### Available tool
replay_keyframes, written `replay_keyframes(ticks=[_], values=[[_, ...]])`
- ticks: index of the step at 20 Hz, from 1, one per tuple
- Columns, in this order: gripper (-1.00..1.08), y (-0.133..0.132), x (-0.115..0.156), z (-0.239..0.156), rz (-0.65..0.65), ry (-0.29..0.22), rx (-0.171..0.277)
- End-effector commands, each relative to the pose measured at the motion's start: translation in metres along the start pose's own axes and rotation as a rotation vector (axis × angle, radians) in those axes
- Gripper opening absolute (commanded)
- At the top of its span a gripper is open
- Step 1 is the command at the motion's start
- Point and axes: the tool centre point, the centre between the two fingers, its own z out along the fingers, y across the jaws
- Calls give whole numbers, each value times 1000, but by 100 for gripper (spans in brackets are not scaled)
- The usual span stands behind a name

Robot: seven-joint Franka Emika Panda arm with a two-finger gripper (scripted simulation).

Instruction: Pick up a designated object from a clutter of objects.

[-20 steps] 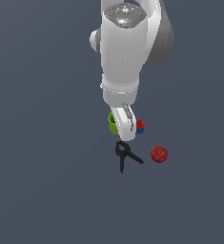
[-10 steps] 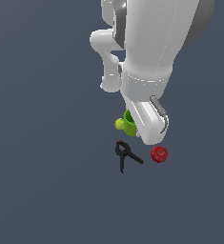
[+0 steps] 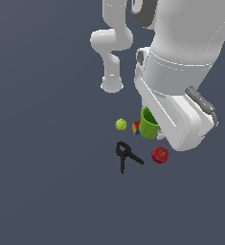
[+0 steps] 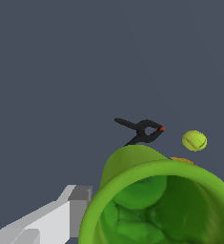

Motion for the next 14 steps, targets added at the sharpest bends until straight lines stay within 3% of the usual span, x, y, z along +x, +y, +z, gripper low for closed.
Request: replay_keyframes(ticks=[1, 14], values=[[-100, -9, -5, -10, 0, 0, 1], [-100, -33, -19, -35, 0, 0, 2]])
